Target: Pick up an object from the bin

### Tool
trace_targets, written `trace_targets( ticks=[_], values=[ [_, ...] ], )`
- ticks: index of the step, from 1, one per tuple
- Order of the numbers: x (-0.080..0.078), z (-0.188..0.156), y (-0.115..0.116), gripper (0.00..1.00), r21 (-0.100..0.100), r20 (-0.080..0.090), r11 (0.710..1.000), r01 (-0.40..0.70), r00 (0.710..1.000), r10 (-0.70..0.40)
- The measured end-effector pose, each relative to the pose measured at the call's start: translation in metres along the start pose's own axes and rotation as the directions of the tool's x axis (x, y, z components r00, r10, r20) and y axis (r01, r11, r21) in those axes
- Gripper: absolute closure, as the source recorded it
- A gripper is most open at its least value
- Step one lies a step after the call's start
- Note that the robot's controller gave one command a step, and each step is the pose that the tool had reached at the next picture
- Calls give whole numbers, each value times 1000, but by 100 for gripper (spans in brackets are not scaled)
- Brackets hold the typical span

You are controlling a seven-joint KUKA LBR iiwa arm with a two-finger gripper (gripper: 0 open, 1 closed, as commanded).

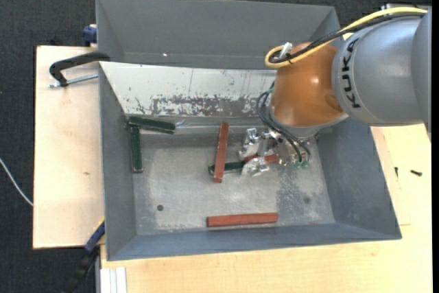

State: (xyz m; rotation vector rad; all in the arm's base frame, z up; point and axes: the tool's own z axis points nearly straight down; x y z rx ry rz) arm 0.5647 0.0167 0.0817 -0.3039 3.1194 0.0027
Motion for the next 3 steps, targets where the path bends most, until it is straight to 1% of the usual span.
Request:
trace_targets(
  ticks=[1,2,3],
  values=[
    [1,-3,0,100,-1,-4,1000,0,1000,0],
    [3,-23,1,100,-2,-12,1000,0,1000,0],
    [1,-43,0,100,0,-4,1000,0,1000,0]
  ],
)
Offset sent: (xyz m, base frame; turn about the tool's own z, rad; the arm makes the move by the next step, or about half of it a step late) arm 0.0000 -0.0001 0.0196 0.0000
